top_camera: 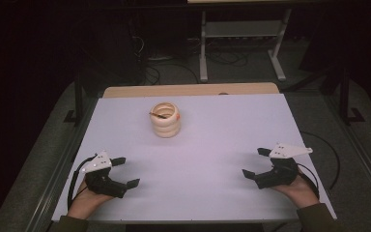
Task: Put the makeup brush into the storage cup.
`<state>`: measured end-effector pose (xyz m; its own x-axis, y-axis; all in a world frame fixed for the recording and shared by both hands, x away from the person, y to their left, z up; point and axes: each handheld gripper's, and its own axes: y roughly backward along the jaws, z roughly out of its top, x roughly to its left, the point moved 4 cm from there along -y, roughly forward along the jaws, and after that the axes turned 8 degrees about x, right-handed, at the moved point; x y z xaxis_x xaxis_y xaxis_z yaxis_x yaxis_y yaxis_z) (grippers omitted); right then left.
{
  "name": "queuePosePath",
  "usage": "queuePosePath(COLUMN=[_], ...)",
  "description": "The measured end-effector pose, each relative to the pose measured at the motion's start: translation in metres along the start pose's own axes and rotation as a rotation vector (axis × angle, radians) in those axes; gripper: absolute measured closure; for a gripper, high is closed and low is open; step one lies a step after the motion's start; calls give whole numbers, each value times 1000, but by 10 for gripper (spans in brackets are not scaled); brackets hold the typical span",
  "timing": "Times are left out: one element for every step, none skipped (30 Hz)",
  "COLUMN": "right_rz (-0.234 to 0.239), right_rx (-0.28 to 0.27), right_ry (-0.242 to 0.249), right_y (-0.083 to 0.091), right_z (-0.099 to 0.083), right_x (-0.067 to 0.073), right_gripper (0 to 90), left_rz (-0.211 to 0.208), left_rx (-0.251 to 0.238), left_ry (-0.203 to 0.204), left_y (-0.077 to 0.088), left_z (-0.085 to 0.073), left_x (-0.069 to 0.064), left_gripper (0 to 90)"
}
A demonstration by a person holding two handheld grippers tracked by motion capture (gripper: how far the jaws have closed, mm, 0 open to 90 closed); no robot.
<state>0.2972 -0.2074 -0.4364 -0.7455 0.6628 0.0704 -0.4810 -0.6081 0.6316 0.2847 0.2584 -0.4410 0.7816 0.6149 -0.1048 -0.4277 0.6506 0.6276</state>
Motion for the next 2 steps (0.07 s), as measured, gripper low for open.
queuePosePath(right_rz=[2, 1], right_rx=[-1, -1], right_ry=[-2, -1], right_y=[0, 0], right_z=[0, 0], right_x=[0, 0], right_gripper=[34, 34], left_rz=[-1, -1], left_rx=[-2, -2], left_ry=[1, 1], left_y=[0, 0], left_z=[0, 0], left_x=[0, 0], left_gripper=[25, 26])
